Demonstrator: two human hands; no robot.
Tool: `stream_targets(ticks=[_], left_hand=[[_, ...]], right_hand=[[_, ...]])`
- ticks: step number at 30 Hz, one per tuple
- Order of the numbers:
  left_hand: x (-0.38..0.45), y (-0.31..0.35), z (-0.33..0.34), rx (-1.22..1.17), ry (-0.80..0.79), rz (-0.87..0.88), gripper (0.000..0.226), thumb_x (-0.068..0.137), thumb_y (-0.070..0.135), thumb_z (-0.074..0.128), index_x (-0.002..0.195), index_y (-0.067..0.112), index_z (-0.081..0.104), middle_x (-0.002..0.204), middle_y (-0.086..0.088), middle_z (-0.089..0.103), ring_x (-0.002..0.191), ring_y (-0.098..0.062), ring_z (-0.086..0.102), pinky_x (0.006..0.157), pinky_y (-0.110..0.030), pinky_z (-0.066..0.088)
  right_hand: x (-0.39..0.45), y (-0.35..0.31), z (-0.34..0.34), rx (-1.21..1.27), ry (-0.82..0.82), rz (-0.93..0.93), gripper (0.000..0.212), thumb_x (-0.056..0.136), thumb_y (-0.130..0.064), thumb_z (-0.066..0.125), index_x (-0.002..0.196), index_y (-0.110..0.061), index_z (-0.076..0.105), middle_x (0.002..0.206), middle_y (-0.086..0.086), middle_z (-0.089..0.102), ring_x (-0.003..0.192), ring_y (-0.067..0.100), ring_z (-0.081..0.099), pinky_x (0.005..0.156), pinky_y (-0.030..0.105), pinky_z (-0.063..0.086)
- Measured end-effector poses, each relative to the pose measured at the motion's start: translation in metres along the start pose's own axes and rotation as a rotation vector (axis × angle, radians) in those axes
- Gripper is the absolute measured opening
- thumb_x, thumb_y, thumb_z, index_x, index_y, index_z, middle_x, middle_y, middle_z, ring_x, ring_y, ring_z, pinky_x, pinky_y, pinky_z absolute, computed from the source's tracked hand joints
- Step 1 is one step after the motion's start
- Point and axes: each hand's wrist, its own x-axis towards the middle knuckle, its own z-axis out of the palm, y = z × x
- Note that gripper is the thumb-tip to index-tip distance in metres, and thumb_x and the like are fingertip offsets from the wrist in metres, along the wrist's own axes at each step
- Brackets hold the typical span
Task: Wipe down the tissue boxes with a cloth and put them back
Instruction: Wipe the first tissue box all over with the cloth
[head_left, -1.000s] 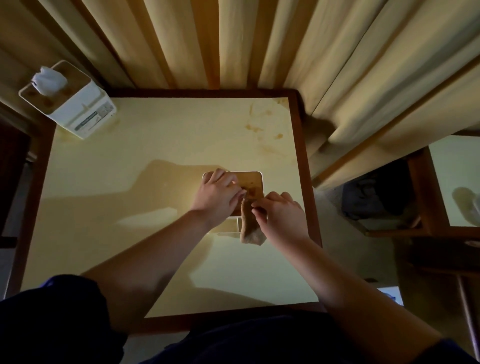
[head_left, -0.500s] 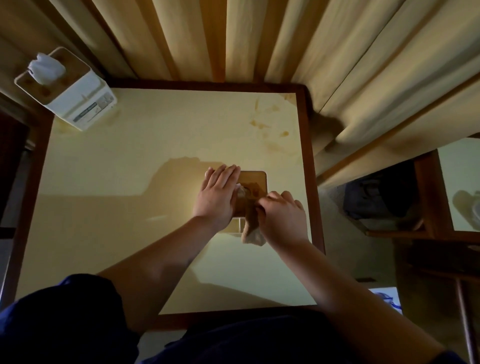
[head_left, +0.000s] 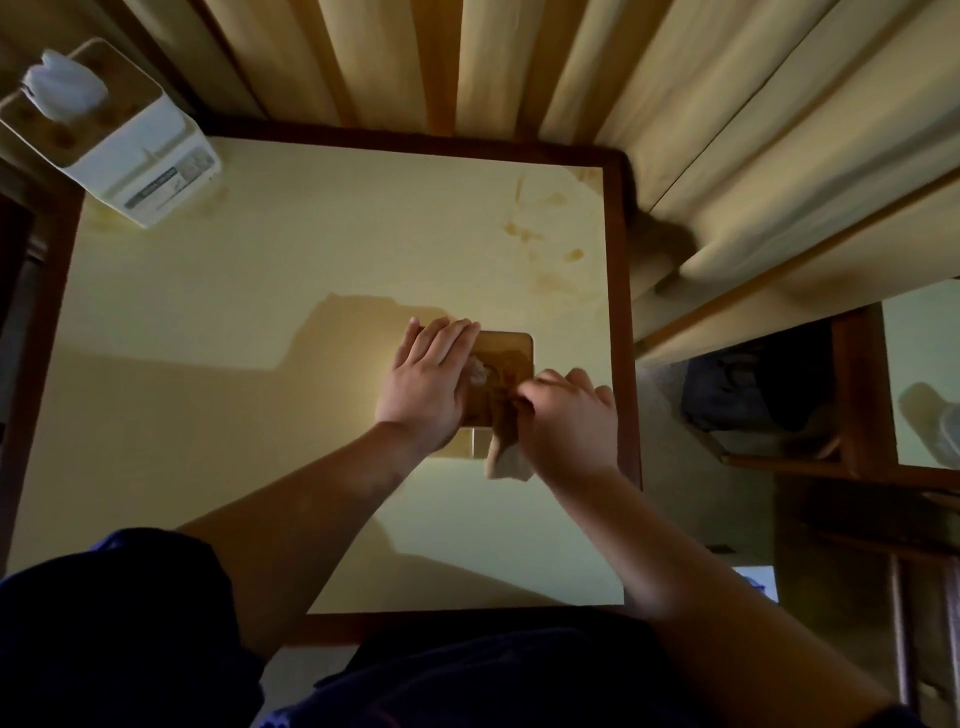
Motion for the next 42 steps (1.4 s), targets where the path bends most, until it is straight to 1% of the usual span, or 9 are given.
stream_targets(ticks=[6,12,16,20,26,28,30,35,42], left_hand=[[0.000,0.002,0.002,0.011,0.046,-0.002,0.044,0.105,0.021,0.051,0.148,0.013,0.053,0.145,-0.004,0.057,0.139,-0.031,0.047,0.128,-0.048,0.020],[0.000,0.002,0.002,0.016,0.052,0.001,0.046,0.101,0.021,0.051,0.146,0.011,0.054,0.142,-0.005,0.058,0.137,-0.033,0.049,0.127,-0.050,0.022],[0.000,0.001,0.001,0.039,0.039,0.014,0.053,0.097,0.021,0.050,0.150,0.013,0.051,0.146,-0.005,0.056,0.138,-0.032,0.047,0.128,-0.049,0.020],[0.000,0.001,0.000,0.043,0.033,0.011,0.055,0.096,0.023,0.045,0.150,0.012,0.051,0.145,-0.006,0.056,0.137,-0.032,0.047,0.127,-0.050,0.021],[-0.001,0.000,0.002,0.032,0.022,0.007,0.053,0.100,0.025,0.043,0.150,0.011,0.050,0.146,-0.006,0.055,0.138,-0.032,0.046,0.127,-0.050,0.020],[0.000,0.001,0.002,0.039,0.025,0.007,0.052,0.100,0.025,0.044,0.150,0.012,0.051,0.145,-0.006,0.056,0.138,-0.032,0.047,0.127,-0.050,0.021],[0.001,0.001,0.002,0.052,0.033,0.001,0.049,0.102,0.025,0.046,0.149,0.012,0.051,0.145,-0.006,0.057,0.138,-0.032,0.048,0.127,-0.050,0.022],[0.001,0.002,0.002,0.052,0.048,0.006,0.046,0.104,0.024,0.047,0.149,0.013,0.052,0.143,-0.005,0.058,0.136,-0.032,0.048,0.126,-0.050,0.023],[0.001,0.003,0.001,0.056,0.063,0.013,0.047,0.101,0.024,0.049,0.146,0.013,0.054,0.140,-0.005,0.059,0.133,-0.032,0.051,0.125,-0.049,0.025]], right_hand=[[0.052,-0.005,-0.008,-0.013,-0.074,0.011,0.026,0.102,-0.024,0.054,0.114,-0.031,0.075,0.108,-0.008,0.071,0.109,0.026,0.057,0.092,0.045,0.042],[0.059,-0.008,-0.003,-0.031,-0.054,0.068,0.027,0.105,-0.022,0.053,0.121,-0.032,0.071,0.118,-0.008,0.070,0.115,0.028,0.056,0.094,0.047,0.039],[0.029,-0.001,-0.003,0.008,-0.031,0.046,0.022,0.102,-0.022,0.053,0.107,-0.026,0.073,0.101,-0.006,0.069,0.101,0.028,0.059,0.085,0.043,0.038],[-0.002,0.002,0.003,-0.034,0.020,0.008,0.011,0.092,-0.020,0.067,0.084,-0.026,0.073,0.085,-0.008,0.068,0.085,0.027,0.061,0.074,0.038,0.034],[-0.023,0.005,0.003,-0.024,0.014,-0.027,0.019,0.096,-0.030,0.064,0.082,-0.030,0.076,0.084,-0.011,0.071,0.080,0.022,0.061,0.073,0.038,0.038],[-0.013,0.001,-0.002,-0.023,0.006,-0.011,0.029,0.097,-0.031,0.051,0.080,-0.028,0.075,0.080,-0.011,0.069,0.081,0.022,0.059,0.075,0.038,0.038],[0.003,-0.003,-0.007,-0.020,-0.032,0.011,0.035,0.096,-0.032,0.042,0.082,-0.026,0.073,0.079,-0.011,0.065,0.083,0.023,0.057,0.079,0.039,0.038],[0.054,-0.007,-0.009,-0.074,-0.065,0.043,0.025,0.100,-0.019,0.056,0.112,-0.031,0.074,0.102,-0.009,0.071,0.107,0.024,0.056,0.091,0.044,0.036],[0.054,-0.004,-0.004,-0.054,-0.076,0.053,0.029,0.102,-0.016,0.053,0.117,-0.032,0.072,0.107,-0.008,0.070,0.114,0.027,0.052,0.088,0.046,0.034]])
